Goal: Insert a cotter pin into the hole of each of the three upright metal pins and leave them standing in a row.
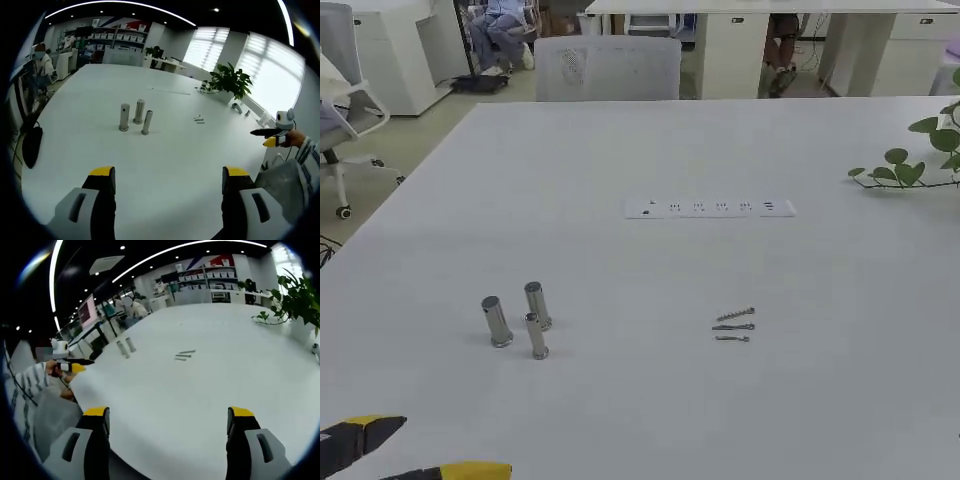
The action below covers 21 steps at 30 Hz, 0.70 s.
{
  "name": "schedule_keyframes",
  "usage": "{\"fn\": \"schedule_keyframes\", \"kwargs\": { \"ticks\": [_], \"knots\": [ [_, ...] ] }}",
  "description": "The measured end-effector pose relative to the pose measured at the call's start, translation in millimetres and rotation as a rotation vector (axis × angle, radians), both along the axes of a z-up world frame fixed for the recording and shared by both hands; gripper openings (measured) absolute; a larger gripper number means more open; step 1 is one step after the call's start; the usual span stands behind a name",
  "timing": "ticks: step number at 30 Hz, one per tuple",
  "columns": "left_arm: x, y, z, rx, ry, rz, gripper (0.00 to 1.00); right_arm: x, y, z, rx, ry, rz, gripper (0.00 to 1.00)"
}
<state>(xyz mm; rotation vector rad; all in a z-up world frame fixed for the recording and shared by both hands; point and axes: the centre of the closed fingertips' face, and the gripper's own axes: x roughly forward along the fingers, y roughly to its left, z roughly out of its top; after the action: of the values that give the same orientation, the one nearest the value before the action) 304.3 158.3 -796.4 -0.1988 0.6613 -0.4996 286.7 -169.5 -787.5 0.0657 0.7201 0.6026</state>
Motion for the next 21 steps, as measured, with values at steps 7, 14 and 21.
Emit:
{"fn": "schedule_keyframes", "kwargs": {
  "ticks": [7, 14, 21],
  "knots": [
    [14.7, 0.8, -3.3, 0.002, 0.003, -0.008, 0.87, -3.8, -1.0, -1.2, -0.004, 0.009, 0.004, 0.99],
    [25.3, 4.5, -7.1, 0.014, 0.003, -0.009, 0.85, -4.4, -3.9, -1.6, -0.018, 0.013, 0.0, 0.99],
    [30.5, 10.4, -10.7, 0.016, 0.012, 0.005, 0.85, -4.2, -4.3, -1.0, -0.027, 0.014, 0.0, 0.99]
  ]
}}
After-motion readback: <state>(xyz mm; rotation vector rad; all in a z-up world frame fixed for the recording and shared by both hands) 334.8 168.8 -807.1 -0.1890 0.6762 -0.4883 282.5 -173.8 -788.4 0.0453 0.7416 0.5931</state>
